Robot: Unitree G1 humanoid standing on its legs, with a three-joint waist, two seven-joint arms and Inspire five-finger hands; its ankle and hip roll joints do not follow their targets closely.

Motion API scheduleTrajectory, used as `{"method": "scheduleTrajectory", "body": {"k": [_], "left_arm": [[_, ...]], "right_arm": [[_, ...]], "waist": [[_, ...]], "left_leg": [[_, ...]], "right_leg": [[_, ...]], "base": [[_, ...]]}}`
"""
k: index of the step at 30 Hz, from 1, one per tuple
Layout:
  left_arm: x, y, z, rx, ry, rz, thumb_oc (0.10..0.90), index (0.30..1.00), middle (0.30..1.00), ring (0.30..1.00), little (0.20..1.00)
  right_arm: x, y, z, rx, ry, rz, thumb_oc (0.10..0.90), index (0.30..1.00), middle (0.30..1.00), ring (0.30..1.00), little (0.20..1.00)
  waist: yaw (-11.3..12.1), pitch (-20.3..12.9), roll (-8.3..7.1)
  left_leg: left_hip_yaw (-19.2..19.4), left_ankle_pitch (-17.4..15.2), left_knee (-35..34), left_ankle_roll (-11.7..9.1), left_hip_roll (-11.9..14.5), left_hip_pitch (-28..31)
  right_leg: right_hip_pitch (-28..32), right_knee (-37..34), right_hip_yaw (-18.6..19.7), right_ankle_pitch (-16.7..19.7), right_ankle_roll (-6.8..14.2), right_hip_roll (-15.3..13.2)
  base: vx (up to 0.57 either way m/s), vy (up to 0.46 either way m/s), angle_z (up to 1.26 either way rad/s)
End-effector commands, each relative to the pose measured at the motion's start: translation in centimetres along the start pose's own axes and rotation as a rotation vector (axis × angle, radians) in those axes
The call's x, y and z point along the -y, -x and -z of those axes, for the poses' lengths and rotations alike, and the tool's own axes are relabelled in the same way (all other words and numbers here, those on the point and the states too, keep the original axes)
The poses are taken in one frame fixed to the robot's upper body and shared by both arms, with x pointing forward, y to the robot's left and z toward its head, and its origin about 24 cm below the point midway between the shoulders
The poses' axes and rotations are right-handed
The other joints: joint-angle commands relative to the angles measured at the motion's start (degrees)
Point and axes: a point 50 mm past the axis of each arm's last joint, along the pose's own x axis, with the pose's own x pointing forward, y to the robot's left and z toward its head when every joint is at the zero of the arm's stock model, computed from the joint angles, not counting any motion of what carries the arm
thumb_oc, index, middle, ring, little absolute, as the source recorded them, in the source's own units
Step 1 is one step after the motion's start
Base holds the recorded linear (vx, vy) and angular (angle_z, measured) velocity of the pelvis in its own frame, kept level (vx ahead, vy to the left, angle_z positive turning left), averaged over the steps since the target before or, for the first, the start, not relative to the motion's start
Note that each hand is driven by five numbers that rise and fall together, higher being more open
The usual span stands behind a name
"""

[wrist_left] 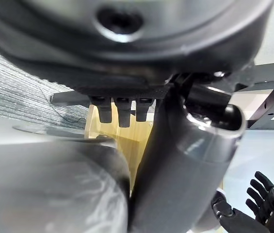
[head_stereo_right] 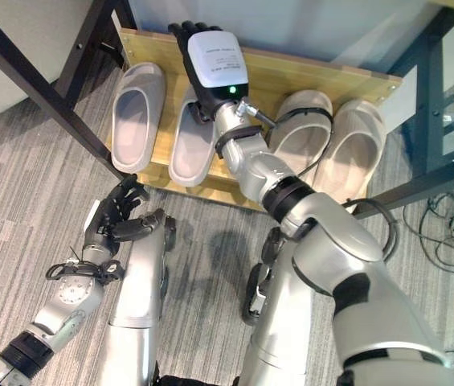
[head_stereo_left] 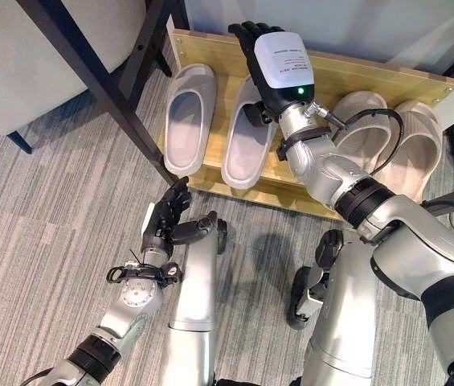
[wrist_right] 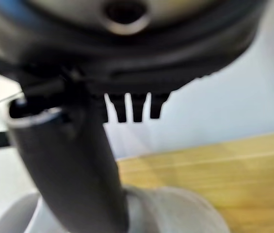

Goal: Arrange the slippers neatly on the shoe rack.

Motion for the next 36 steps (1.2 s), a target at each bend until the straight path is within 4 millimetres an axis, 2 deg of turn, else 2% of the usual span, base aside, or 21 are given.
{"method": "scheduleTrajectory", "body": {"k": [1, 11, 19, 23, 29, 36], "left_arm": [[4.2, 1.8, 0.2, 0.029, 0.044, 0.156, 0.8, 0.9, 0.9, 0.9, 0.9], [3.2, 2.0, 0.3, 0.023, 0.039, 0.122, 0.8, 0.9, 0.9, 0.9, 0.9], [2.7, 2.2, 0.4, 0.013, 0.028, 0.111, 0.8, 0.9, 0.9, 0.9, 0.9], [2.1, 2.1, 0.2, 0.02, 0.016, 0.1, 0.8, 0.9, 0.9, 0.9, 0.9], [1.6, 2.3, 0.4, 0.01, 0.007, 0.088, 0.8, 0.9, 0.9, 0.9, 0.9], [0.6, 2.6, 0.6, -0.008, -0.027, 0.088, 0.8, 0.9, 0.9, 0.9, 0.9]], "right_arm": [[5.2, -3.1, -3.9, 0.161, -0.063, 0.185, 0.8, 0.9, 0.9, 0.9, 0.9], [3.9, -2.3, -4.5, 0.174, -0.183, 0.111, 0.8, 0.9, 0.9, 0.9, 0.9], [3.7, -1.9, -4.8, 0.195, -0.24, 0.074, 0.8, 0.9, 0.9, 0.9, 0.9], [4.4, -1.7, -5.2, 0.237, -0.27, 0.072, 0.8, 0.9, 0.9, 0.9, 0.9], [4.5, -1.4, -4.6, 0.246, -0.265, 0.029, 0.8, 0.9, 0.9, 0.9, 0.9], [5.8, -1.1, -3.8, 0.293, -0.243, -0.036, 0.8, 0.9, 0.9, 0.9, 0.9]], "waist": [[2.64, -2.05, 2.46], [2.37, -2.05, 2.2], [2.32, -2.05, 2.18], [2.22, -2.05, 1.9], [1.84, -2.05, 1.59], [1.79, -2.05, 1.48]], "left_leg": [[0.24, 3.45, -4.89, 3.05, -4.95, -8.14], [0.32, 3.81, -5.15, 2.88, -4.92, -8.14], [0.24, 4.05, -5.28, 2.8, -4.88, -8.14], [0.08, 3.95, -5.63, 2.78, -4.62, -8.14], [0.04, 4.28, -5.55, 2.61, -4.68, -8.14], [-0.64, 4.32, -5.68, 2.43, -4.24, -8.14]], "right_leg": [[-1.28, 1.2, -3.11, -3.11, -7.58, -2.9], [-1.28, 1.0, -3.34, -2.9, -7.59, -2.8], [-1.28, 0.93, -3.54, -2.65, -7.5, -2.99], [-1.28, 0.61, -3.92, -2.72, -7.58, -2.91], [-1.28, 0.5, -3.6, -2.43, -7.46, -2.95], [-1.28, 0.0, -3.86, -2.34, -7.29, -3.01]], "base": [[0.0, 0.0, 0.0], [0.0, 0.0, 0.0], [0.0, 0.0, 0.0], [0.0, 0.0, 0.0], [0.0, 0.0, 0.0], [0.0, 0.0, 0.0]]}}
